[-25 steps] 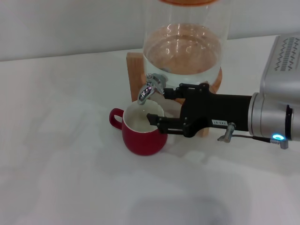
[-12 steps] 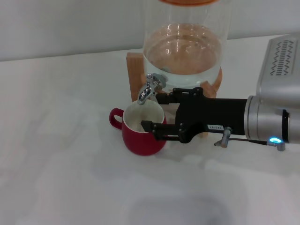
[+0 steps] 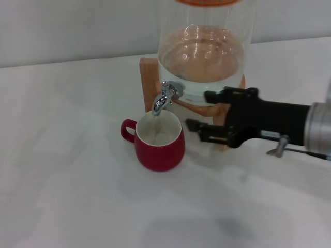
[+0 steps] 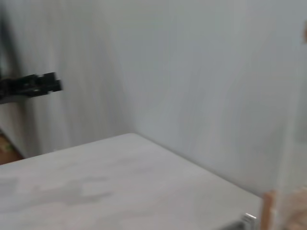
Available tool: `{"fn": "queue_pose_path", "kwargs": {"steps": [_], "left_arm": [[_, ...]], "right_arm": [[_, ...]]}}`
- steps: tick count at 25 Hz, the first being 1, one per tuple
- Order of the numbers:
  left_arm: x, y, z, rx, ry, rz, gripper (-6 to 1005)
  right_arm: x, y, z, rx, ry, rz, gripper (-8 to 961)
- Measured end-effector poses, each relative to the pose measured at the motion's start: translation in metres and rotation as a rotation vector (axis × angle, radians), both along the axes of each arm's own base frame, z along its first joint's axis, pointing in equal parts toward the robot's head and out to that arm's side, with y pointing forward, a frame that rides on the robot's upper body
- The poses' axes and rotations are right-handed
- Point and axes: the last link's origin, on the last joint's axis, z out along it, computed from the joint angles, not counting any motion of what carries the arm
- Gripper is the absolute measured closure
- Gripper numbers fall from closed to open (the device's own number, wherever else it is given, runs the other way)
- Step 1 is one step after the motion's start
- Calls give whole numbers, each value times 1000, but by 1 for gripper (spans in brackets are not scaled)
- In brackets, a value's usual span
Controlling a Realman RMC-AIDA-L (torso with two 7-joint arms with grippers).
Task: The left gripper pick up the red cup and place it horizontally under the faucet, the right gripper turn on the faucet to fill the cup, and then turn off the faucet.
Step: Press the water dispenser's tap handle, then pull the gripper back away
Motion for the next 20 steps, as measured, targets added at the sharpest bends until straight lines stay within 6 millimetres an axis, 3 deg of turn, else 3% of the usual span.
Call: {"fn": "queue_pose_path", "kwargs": {"steps": [10, 20], "left_arm": [[1, -21, 36, 70, 61, 37, 112], [-10, -27, 30, 135, 39, 57, 112]], "right_arm": [[10, -4, 8, 37, 29, -20, 232], [9, -20, 2, -11, 160, 100, 232]]}}
